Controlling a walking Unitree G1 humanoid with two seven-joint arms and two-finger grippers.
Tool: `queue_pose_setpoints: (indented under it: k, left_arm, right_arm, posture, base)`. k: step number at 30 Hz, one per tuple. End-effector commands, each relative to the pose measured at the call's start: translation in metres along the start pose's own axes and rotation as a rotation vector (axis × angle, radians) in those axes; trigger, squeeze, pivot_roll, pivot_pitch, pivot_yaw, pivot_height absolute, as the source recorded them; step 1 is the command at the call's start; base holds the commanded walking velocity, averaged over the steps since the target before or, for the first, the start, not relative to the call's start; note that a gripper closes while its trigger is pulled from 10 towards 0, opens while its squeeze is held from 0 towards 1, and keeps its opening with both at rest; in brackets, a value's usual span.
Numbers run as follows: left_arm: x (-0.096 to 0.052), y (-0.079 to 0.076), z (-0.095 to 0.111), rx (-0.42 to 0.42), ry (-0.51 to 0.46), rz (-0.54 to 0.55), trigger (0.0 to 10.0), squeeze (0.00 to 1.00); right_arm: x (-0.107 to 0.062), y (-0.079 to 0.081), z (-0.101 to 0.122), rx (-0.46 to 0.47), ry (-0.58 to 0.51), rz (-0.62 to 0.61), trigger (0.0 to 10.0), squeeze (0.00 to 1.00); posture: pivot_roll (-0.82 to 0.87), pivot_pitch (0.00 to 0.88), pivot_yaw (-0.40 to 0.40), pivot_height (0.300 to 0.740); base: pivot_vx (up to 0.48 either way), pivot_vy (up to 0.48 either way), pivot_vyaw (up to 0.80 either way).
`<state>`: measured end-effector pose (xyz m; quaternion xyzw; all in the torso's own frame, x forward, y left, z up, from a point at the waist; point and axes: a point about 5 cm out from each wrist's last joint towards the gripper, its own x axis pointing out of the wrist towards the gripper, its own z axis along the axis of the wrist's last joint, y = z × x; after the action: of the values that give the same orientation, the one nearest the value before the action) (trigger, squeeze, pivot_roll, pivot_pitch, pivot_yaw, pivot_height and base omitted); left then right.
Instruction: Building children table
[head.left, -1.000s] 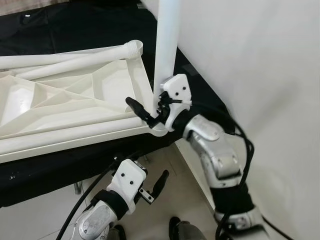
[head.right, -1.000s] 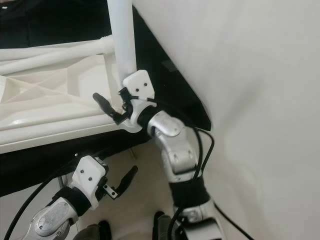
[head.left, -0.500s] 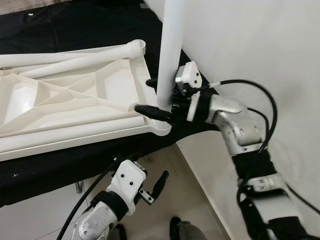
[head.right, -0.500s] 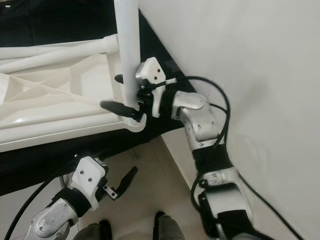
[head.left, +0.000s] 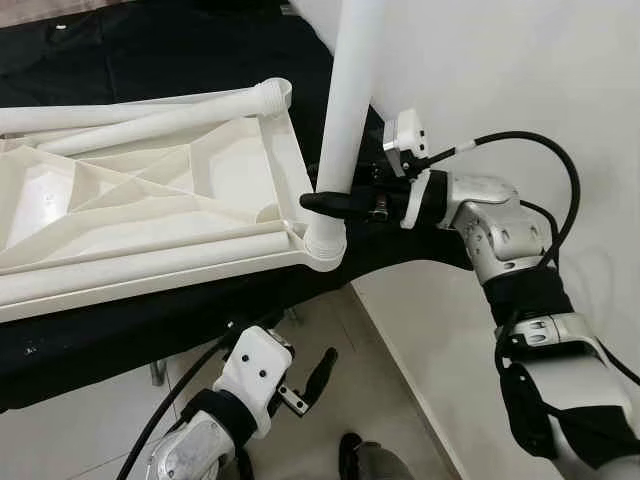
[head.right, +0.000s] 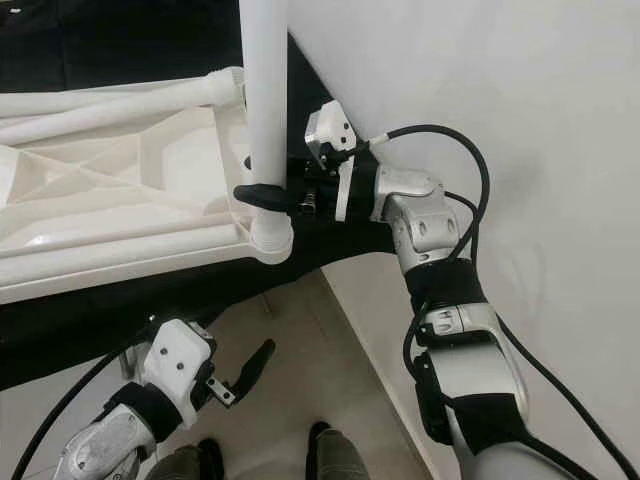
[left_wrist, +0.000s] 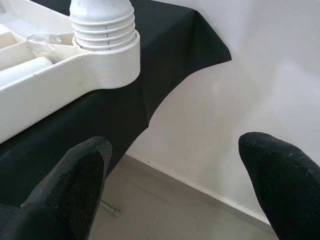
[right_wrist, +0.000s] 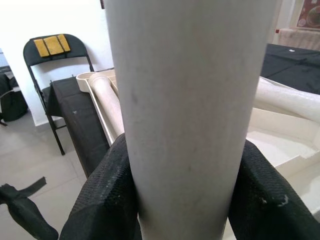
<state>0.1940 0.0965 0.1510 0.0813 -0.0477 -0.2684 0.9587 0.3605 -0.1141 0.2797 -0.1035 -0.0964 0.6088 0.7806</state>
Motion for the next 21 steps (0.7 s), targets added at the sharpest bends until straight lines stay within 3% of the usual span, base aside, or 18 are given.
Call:
queue_pose_setpoints:
  k: [1,2,3,5,6,7,8,9,10,11,12,16,18,19,20,21]
  left_arm:
    - [-0.003,-0.004,0.001,-0.001,-0.005,-0.006,10.0,0.00]
    - [-0.003,-0.004,0.001,-0.001,-0.005,-0.006,10.0,0.00]
    - [-0.003,-0.004,0.001,-0.001,-0.005,-0.006,10.0,0.00]
    - [-0.003,-0.004,0.001,-0.001,-0.005,-0.006,10.0,0.00]
    - [-0.003,-0.005,0.001,-0.001,-0.005,-0.005,10.0,0.00]
    - [-0.004,-0.005,0.001,-0.001,-0.003,-0.001,10.0,0.00]
    - [-0.004,-0.004,0.000,-0.002,-0.002,0.003,10.0,0.00]
    - [-0.004,-0.004,0.000,-0.002,-0.002,0.003,10.0,0.00]
    - [-0.004,-0.003,-0.001,-0.002,0.000,0.007,10.0,0.00]
    - [-0.004,-0.003,-0.001,-0.002,0.000,0.007,10.0,0.00]
    - [-0.003,-0.003,-0.002,0.000,0.000,0.008,10.0,0.00]
    - [0.001,-0.002,-0.003,0.006,-0.004,0.010,10.0,0.00]
    - [0.001,-0.002,-0.003,0.006,-0.004,0.010,10.0,0.00]
    - [0.001,0.000,-0.003,0.009,-0.006,0.016,10.0,0.00]
    - [0.002,0.000,-0.003,0.012,-0.007,0.021,10.0,0.00]
    - [0.002,0.000,-0.003,0.012,-0.007,0.021,10.0,0.00]
  right_arm:
    - [0.000,-0.002,-0.009,-0.001,0.031,-0.049,0.0,0.00]
    - [0.000,-0.002,-0.009,-0.001,0.031,-0.049,0.0,0.00]
    - [0.000,-0.005,-0.020,0.001,0.090,-0.186,0.0,0.00]
    - [0.000,-0.005,-0.020,0.001,0.090,-0.186,0.0,0.00]
    - [0.000,-0.007,-0.031,0.008,0.144,-0.327,0.0,0.00]
    - [0.007,0.018,-0.059,0.063,0.219,-0.573,0.0,0.00]
    - [0.013,0.047,-0.075,0.093,0.272,-0.705,0.0,0.00]
    - [0.013,0.047,-0.075,0.093,0.272,-0.705,0.0,0.00]
    - [0.019,0.069,-0.078,0.142,0.267,-0.802,0.0,0.00]
    - [0.019,0.069,-0.078,0.142,0.267,-0.802,0.0,0.00]
    - [0.026,0.080,-0.077,0.169,0.252,-0.846,0.0,0.00]
    - [0.045,0.068,-0.068,0.151,0.192,-0.820,0.0,0.00]
    - [0.045,0.068,-0.068,0.151,0.192,-0.820,0.0,0.00]
    - [0.050,0.061,-0.063,0.150,0.164,-0.807,3.8,0.00]
    - [0.056,0.054,-0.056,0.145,0.115,-0.791,10.0,0.00]
    - [0.056,0.054,-0.056,0.145,0.115,-0.791,10.0,0.00]
  posture:
    - [0.05,0.250,-0.069,0.740]
    - [0.05,0.250,-0.069,0.740]
    - [0.05,0.250,-0.069,0.740]
    - [0.05,0.250,-0.069,0.740]
    - [0.05,0.252,-0.089,0.740]
    - [0.05,0.244,-0.098,0.740]
    - [0.05,0.245,-0.096,0.740]
    - [0.05,0.245,-0.096,0.740]
    - [0.04,0.247,-0.100,0.740]
    - [0.04,0.247,-0.100,0.740]
    - [0.03,0.232,-0.095,0.740]
    - [0.05,0.215,-0.105,0.740]
    - [0.05,0.215,-0.105,0.740]
    - [0.05,0.212,-0.108,0.740]
    - [0.05,0.210,-0.108,0.740]
    - [0.05,0.210,-0.108,0.740]
  base:
    - [0.000,0.000,0.00]
    - [0.000,0.000,0.00]
    - [0.000,0.000,0.00]
    - [0.000,0.000,0.00]
    - [0.000,0.000,0.00]
    - [0.000,0.000,0.00]
    - [0.000,0.000,0.00]
    - [0.000,0.000,0.00]
    - [0.000,0.000,0.00]
    - [0.000,0.000,0.00]
    - [0.000,0.000,0.00]
    - [0.000,0.000,0.00]
    - [0.000,0.000,0.00]
    - [0.000,0.000,0.00]
    - [0.000,0.000,0.00]
    - [0.000,0.000,0.00]
